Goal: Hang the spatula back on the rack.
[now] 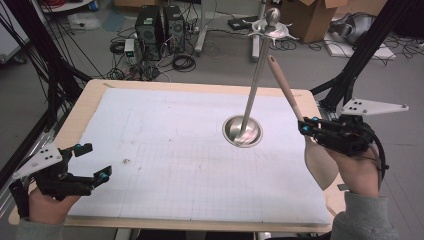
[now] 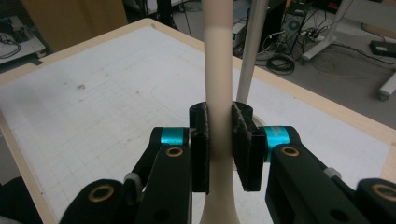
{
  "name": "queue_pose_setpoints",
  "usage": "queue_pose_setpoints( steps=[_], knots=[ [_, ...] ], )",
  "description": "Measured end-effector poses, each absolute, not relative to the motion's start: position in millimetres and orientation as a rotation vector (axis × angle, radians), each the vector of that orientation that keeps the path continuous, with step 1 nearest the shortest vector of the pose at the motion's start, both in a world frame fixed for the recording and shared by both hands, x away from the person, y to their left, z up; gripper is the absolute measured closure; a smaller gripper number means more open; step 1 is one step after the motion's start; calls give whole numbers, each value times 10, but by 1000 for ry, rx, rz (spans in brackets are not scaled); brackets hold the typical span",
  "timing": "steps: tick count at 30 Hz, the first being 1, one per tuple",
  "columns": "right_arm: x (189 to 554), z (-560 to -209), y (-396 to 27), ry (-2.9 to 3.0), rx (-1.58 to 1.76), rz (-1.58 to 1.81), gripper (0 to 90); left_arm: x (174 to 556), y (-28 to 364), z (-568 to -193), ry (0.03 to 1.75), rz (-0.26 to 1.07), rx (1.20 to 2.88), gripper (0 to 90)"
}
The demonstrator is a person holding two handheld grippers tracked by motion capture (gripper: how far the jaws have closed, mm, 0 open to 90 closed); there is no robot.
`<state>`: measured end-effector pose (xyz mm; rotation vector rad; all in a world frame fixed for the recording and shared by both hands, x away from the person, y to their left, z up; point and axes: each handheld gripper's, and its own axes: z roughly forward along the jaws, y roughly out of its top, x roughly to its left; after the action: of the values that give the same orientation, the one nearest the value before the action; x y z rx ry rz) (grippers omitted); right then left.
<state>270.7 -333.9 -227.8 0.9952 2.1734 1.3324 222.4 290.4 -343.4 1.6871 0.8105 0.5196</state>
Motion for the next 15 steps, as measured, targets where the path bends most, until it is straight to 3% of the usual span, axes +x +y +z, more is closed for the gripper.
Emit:
queue_pose_setpoints(
  steps=[15],
  knots=[
    [2683,-2175,-3481,2130,1002,1350,785,2224,2902,-3439,813,520,1693,17]
  ],
)
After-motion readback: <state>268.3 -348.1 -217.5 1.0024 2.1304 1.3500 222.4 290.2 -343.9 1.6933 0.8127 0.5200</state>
